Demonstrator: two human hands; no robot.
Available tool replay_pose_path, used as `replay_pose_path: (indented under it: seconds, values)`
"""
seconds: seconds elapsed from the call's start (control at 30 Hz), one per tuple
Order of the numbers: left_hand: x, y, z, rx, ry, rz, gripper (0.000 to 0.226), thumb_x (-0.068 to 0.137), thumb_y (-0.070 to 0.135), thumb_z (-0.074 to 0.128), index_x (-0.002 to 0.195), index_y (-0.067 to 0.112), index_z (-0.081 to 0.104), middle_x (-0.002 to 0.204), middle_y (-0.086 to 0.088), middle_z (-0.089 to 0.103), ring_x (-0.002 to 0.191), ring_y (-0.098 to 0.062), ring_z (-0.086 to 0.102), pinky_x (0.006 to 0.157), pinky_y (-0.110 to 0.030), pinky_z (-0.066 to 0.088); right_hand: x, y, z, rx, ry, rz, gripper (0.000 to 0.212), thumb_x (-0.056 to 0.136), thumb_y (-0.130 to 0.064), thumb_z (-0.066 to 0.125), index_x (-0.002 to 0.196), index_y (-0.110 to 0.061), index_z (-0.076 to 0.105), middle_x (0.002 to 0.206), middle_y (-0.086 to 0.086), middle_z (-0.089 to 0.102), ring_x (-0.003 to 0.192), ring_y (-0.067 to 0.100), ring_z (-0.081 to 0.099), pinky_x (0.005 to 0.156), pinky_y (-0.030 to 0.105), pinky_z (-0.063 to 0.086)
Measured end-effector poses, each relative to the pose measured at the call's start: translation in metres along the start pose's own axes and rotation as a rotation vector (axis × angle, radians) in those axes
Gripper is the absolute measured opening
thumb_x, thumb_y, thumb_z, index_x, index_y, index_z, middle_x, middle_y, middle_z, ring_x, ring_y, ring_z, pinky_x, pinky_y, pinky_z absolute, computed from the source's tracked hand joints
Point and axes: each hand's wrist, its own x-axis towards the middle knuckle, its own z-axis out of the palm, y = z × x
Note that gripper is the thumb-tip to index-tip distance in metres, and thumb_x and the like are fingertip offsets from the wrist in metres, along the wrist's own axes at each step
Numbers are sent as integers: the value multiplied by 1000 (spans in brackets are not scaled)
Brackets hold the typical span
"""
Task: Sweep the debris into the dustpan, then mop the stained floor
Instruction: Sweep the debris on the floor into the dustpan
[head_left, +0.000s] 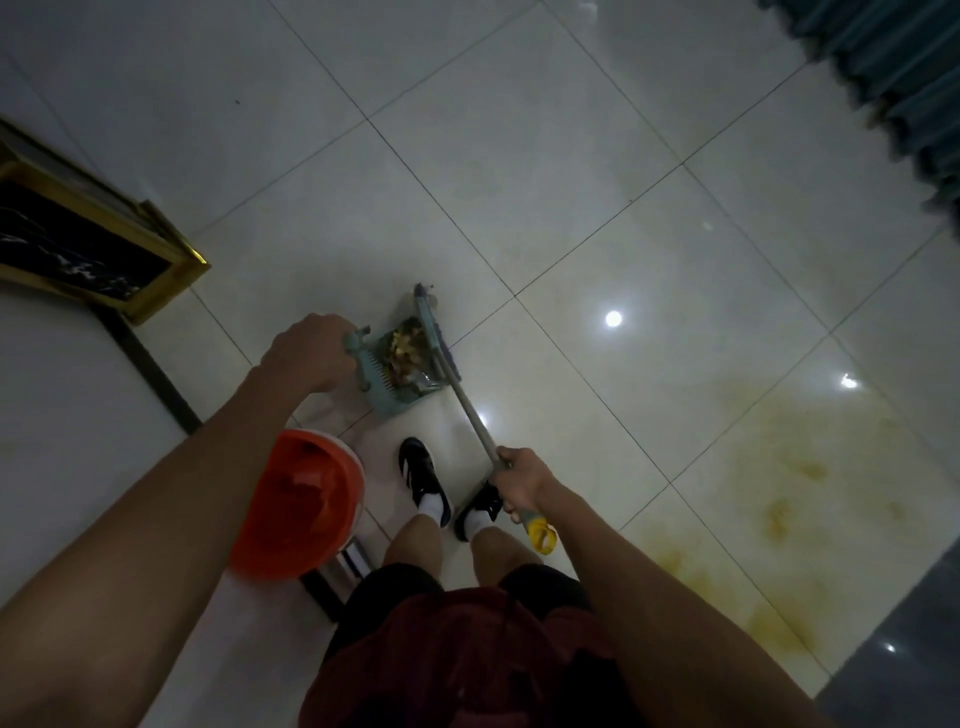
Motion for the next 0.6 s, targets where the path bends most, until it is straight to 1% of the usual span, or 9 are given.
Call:
replay_pose_path:
  seconds: [0.03, 0.07, 0.13, 0.2, 0.27, 0.33, 0.4, 0.5, 0.6]
  values:
    - [-2, -3, 1, -8, 7, -13, 23, 84, 16, 62, 105, 17, 71, 88, -8, 64, 77, -30, 61, 68, -34, 51, -1, -5, 3, 1, -6, 1, 63, 93, -15, 53, 154, -16, 35, 75, -4, 48, 50, 13, 50, 42, 21, 41]
    - [-4, -7, 1, -20, 12, -28, 23, 84, 16, 62, 105, 18, 71, 86, -6, 62, 76, -28, 59, 67, -32, 48, -1, -10, 6, -11, -11, -6, 66, 93, -17, 53, 155, -18, 32, 75, -3, 49, 50, 13, 50, 43, 22, 42]
    - [-8, -13, 2, -52, 19, -55, 22, 85, 16, 61, 105, 18, 71, 89, -8, 64, 75, -27, 56, 67, -31, 46, -3, -20, 10, -28, -10, -29, 65, 93, -19, 53, 155, -21, 32, 82, 3, 57, 49, 14, 53, 45, 25, 44]
    - [-11, -22, 1, -88, 36, -92, 22, 87, 17, 60, 106, 17, 72, 96, -11, 68, 78, -28, 58, 69, -33, 49, -6, -32, 12, -40, -7, -38, 65, 94, -18, 53, 155, -22, 33, 93, 9, 59, 49, 16, 54, 44, 25, 44]
    - [-13, -32, -1, -132, 47, -133, 22, 89, 19, 58, 106, 16, 72, 98, -12, 69, 83, -31, 63, 73, -36, 54, -8, -44, 10, -50, -5, -44, 64, 95, -15, 53, 156, -20, 33, 90, 3, 57, 48, 12, 51, 42, 23, 41]
    - [-16, -41, -2, -167, 48, -141, 20, 89, 20, 58, 102, 15, 72, 96, -12, 69, 85, -32, 64, 75, -37, 55, -13, -54, 4, -88, 20, -55, 62, 95, -13, 54, 154, -17, 36, 76, -2, 52, 46, 11, 50, 40, 21, 40]
    - [-20, -52, -4, -207, 60, -142, 16, 90, 22, 58, 97, 13, 70, 94, -11, 69, 83, -30, 63, 73, -35, 53, -19, -62, -4, -127, 38, -70, 58, 96, -11, 55, 152, -15, 40, 72, 4, 55, 44, 13, 49, 37, 23, 41]
    - [-23, -67, -6, -273, 85, -164, 19, 91, 24, 60, 102, 13, 71, 96, -10, 70, 83, -29, 64, 71, -32, 49, -24, -73, -13, -174, 58, -85, 51, 96, -10, 53, 147, -14, 46, 80, 10, 58, 47, 16, 48, 39, 24, 41]
    - [-24, -76, -9, -294, 126, -213, 23, 92, 24, 61, 109, 13, 72, 99, -11, 72, 84, -28, 64, 70, -32, 49, -22, -83, -22, -242, 86, -107, 44, 95, -12, 52, 139, -12, 53, 84, 11, 57, 50, 16, 47, 43, 25, 39]
